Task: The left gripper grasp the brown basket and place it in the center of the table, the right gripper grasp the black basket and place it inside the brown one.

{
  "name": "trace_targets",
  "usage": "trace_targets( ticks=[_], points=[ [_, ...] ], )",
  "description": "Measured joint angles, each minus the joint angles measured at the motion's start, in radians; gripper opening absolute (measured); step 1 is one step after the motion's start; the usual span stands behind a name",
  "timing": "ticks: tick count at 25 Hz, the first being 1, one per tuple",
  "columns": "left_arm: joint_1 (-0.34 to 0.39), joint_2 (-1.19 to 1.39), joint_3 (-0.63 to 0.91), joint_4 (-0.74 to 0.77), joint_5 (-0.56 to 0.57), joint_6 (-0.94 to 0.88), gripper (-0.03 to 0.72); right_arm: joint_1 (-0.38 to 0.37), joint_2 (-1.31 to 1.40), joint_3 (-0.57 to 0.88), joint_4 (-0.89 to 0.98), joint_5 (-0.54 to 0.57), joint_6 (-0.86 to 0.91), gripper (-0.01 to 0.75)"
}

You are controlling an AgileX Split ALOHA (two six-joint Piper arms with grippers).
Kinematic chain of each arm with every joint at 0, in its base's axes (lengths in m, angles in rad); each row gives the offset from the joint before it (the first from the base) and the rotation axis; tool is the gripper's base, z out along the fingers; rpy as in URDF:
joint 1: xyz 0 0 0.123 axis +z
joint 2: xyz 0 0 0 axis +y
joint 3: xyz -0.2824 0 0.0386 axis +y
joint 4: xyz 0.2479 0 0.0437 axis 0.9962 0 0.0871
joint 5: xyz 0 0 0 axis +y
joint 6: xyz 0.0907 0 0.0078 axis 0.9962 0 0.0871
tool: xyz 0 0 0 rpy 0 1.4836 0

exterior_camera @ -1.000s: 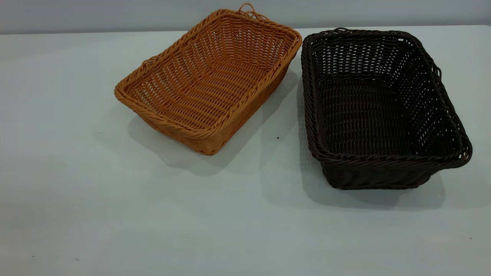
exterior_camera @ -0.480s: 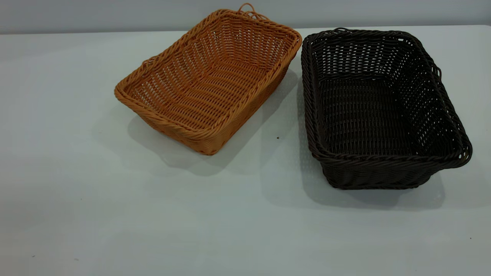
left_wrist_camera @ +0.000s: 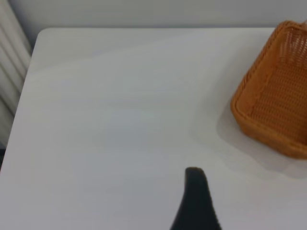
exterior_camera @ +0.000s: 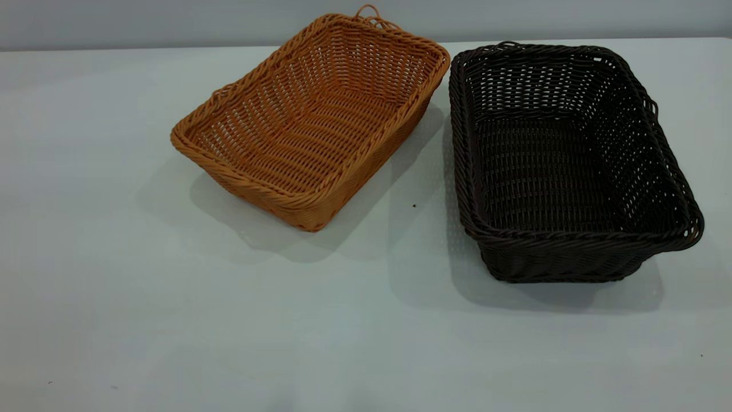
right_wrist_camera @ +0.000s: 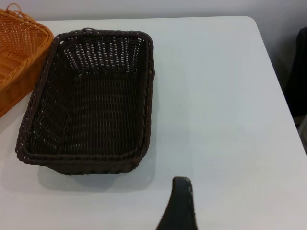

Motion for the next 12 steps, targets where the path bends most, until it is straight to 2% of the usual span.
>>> trace_targets(
  ticks=[6, 12],
  points=[
    [0.001, 0.346, -0.058, -0.04, -0.211, 0.129, 0.498, 0.0, 0.0, 0.0, 0.0, 0.0, -0.001, 0.572],
    [-0.032, 0.649, -0.122, -0.162, -0.346, 0.282, 0.498, 0.0, 0.0, 0.0, 0.002, 0.0, 0.0, 0.572]
  ],
)
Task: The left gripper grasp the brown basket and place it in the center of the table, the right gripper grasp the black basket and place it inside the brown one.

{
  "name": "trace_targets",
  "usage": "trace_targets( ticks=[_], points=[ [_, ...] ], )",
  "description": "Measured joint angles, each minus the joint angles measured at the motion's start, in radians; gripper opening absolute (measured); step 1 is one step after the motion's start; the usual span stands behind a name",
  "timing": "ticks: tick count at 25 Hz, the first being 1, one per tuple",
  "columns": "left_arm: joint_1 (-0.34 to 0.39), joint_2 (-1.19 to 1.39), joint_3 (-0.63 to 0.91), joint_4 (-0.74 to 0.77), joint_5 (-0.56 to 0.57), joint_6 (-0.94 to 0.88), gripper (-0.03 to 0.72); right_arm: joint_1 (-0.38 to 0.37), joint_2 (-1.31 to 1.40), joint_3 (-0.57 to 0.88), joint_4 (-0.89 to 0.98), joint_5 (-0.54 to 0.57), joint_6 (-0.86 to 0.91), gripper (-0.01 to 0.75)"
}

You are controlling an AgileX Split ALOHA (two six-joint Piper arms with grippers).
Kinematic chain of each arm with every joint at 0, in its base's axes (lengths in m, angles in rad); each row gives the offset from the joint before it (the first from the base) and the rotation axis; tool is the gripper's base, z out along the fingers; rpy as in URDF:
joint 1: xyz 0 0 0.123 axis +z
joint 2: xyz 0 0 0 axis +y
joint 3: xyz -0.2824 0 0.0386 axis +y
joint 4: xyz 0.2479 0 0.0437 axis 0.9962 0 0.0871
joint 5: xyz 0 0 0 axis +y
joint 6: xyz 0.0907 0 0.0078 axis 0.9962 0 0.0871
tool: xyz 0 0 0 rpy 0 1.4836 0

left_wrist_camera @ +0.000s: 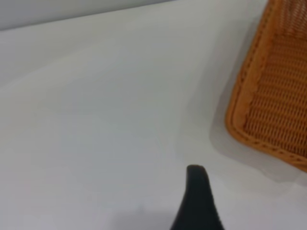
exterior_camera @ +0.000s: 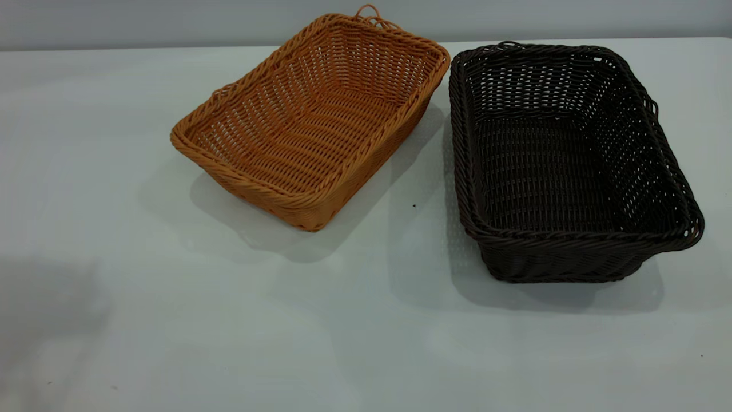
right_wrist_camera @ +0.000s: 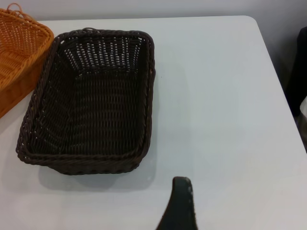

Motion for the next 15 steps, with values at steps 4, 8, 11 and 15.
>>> trace_targets(
  ticks=[4, 8, 11, 15],
  points=[
    [-0.057, 0.201, -0.083, -0.028, -0.069, 0.102, 0.498, 0.0, 0.0, 0.0, 0.0, 0.0, 0.0, 0.572],
    [-0.089, 0.406, -0.213, -0.034, -0.077, 0.126, 0.498, 0.0, 0.0, 0.0, 0.0, 0.0, 0.0, 0.572],
    [-0.106, 0.544, -0.32, -0.034, -0.083, 0.133, 0.498, 0.0, 0.0, 0.0, 0.0, 0.0, 0.0, 0.572],
    [-0.135, 0.703, -0.445, -0.037, -0.083, 0.142, 0.498, 0.0, 0.0, 0.0, 0.001, 0.0, 0.0, 0.572]
  ],
)
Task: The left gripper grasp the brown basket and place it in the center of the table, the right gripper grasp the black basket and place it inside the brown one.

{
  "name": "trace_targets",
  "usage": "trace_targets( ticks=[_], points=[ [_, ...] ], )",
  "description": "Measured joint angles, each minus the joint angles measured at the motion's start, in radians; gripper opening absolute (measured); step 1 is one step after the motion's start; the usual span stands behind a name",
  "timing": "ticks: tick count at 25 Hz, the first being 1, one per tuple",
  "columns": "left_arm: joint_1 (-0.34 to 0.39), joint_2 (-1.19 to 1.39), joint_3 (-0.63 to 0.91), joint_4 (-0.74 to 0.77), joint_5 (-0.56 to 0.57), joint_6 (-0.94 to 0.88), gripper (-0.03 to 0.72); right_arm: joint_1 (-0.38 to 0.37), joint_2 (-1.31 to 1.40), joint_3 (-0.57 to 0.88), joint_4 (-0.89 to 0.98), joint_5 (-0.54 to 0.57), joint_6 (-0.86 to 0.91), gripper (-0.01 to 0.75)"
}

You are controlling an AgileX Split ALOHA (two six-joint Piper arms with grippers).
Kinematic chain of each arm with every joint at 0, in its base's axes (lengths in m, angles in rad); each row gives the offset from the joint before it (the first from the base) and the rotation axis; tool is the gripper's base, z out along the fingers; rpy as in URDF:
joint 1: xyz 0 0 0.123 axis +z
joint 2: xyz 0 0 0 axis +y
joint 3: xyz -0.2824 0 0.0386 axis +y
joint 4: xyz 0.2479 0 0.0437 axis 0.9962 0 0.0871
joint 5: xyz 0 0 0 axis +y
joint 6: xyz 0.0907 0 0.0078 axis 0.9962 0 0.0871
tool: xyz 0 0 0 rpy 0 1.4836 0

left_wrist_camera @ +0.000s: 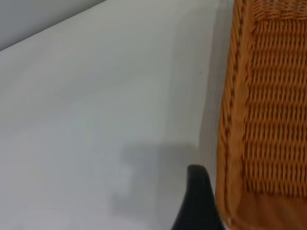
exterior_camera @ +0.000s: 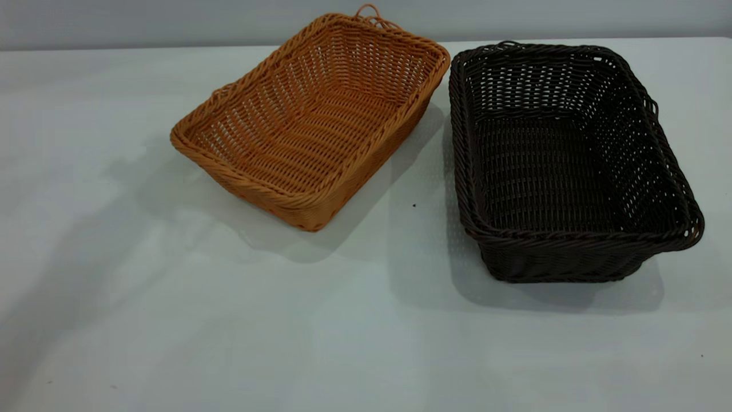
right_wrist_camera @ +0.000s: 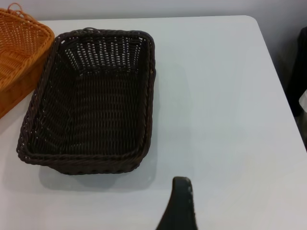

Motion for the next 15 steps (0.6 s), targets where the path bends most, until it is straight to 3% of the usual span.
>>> trace_targets(
  ticks=[15],
  points=[
    [-0.058, 0.457, -0.341, -0.004, 0.01, 0.037, 0.498, 0.0, 0.0, 0.0, 0.003, 0.0, 0.001, 0.572]
  ],
)
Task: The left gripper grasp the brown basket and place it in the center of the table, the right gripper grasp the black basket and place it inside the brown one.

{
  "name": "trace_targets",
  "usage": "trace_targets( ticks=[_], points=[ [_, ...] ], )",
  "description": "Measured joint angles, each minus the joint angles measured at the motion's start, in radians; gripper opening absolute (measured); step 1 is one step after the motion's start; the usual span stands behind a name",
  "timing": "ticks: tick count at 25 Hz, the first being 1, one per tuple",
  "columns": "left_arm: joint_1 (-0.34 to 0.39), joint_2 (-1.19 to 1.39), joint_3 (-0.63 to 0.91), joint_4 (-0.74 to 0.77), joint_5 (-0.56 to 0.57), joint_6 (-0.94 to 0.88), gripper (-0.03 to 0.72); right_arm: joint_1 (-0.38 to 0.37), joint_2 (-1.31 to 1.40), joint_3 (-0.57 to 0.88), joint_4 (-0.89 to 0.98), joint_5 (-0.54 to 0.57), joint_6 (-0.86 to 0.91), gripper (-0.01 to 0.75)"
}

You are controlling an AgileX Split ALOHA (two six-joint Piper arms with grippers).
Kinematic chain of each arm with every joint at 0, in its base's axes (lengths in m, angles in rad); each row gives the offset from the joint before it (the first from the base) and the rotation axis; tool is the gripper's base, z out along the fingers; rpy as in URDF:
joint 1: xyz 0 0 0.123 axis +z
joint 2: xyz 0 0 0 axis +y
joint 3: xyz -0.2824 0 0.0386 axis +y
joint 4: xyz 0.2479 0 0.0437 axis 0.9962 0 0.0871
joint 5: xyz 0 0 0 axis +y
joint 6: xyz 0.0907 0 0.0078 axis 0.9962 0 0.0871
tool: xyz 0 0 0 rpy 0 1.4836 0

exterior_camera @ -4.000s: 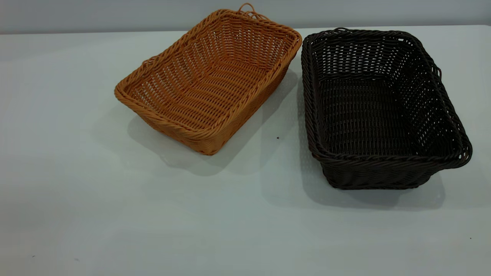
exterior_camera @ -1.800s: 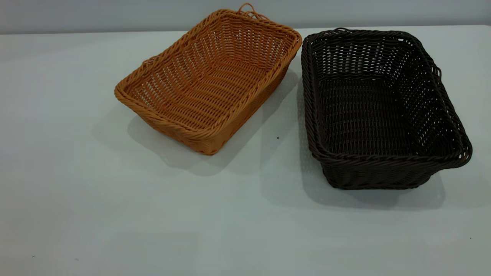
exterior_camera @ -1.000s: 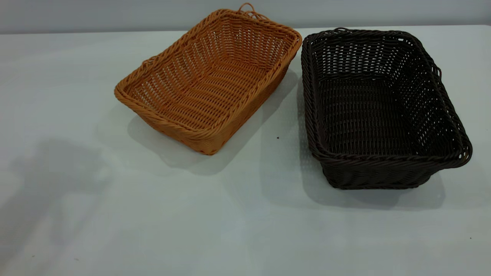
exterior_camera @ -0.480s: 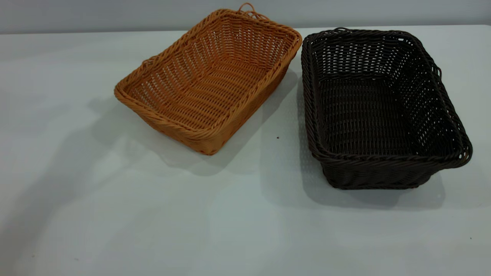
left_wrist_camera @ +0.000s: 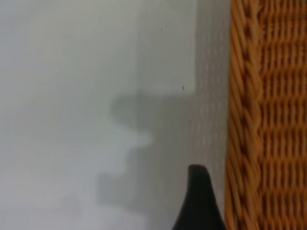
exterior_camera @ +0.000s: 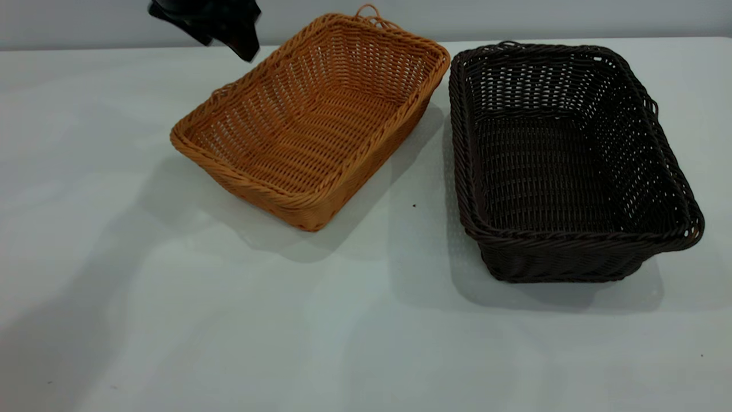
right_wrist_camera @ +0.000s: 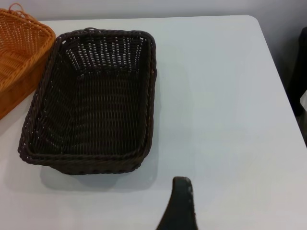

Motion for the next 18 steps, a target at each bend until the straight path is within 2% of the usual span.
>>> trace_targets(
  ticks=[5, 13, 16, 18],
  points=[
    [-0.011, 0.103, -0.096, -0.011, 0.004, 0.012, 0.498, 0.0, 0.067, -0.022, 0.001, -0.004, 0.025, 0.572],
    [-0.014, 0.217, -0.187, -0.017, 0.003, 0.016, 0.496, 0.0, 0.449, -0.161, 0.033, -0.052, 0.067, 0.572],
    [-0.016, 0.241, -0.191, -0.018, -0.004, 0.016, 0.451, 0.0, 0.618, -0.207, 0.098, -0.066, 0.071, 0.572],
    [-0.019, 0.25, -0.193, -0.018, -0.012, 0.016, 0.365, 0.0, 0.734, -0.228, 0.157, -0.077, 0.072, 0.572]
  ],
)
